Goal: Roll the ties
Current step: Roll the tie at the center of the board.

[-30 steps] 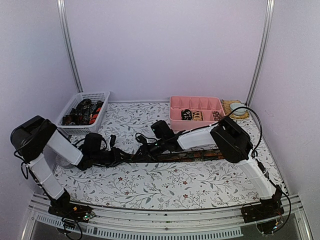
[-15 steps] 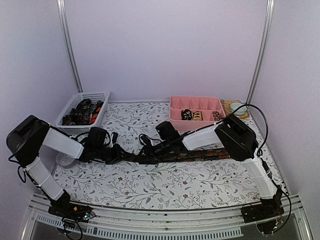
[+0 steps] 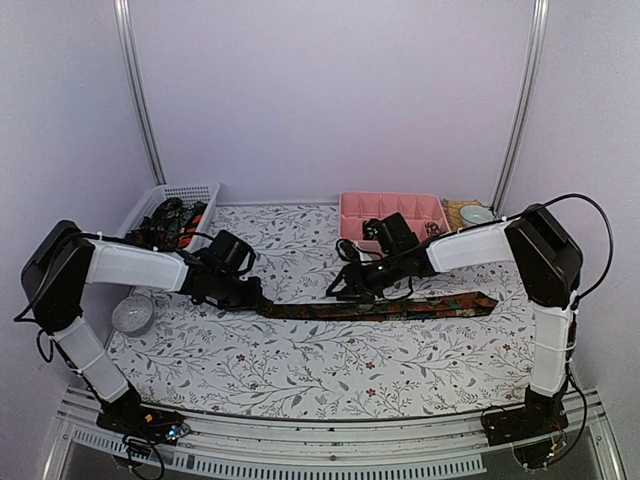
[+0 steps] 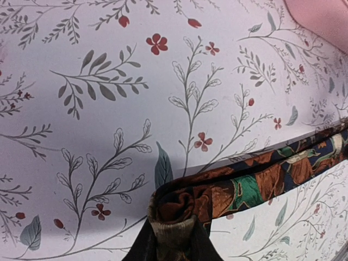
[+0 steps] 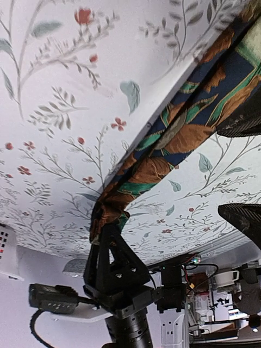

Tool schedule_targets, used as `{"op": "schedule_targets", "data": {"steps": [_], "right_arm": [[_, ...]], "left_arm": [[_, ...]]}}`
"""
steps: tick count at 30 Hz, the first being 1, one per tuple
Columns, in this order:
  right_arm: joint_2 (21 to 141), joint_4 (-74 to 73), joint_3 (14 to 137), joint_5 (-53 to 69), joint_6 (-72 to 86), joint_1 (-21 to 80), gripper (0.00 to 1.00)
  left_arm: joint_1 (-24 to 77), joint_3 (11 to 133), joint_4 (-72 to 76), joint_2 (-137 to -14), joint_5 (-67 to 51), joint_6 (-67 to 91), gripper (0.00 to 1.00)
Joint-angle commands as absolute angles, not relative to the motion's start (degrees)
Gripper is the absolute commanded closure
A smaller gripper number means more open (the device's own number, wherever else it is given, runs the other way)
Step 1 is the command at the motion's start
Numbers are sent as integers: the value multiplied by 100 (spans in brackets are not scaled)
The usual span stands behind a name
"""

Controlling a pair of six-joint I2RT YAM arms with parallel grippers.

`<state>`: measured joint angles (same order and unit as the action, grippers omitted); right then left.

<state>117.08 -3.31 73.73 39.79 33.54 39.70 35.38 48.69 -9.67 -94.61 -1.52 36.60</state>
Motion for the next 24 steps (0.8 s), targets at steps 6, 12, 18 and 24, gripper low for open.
{"op": "schedule_targets", "data": {"steps": [6,12,18,24], "right_arm": [[10691,-898,6876,2843,2758,3318,58],[10986,-846,6504,2486,2794,3314,58],[10881,-656,6017,2173,2903,3315,58],[10416,-191,5367,1781,3328,3314,57]], "left_arm": [[4006,5928,-2548,-10135,1285,3317,83],[4325,6710,-3418,-10670,2112,3314,83],[4624,7376,-4178,-11150,2882,3398,82],[5017,8364,-5240,-11944,3778,3681,82]]}}
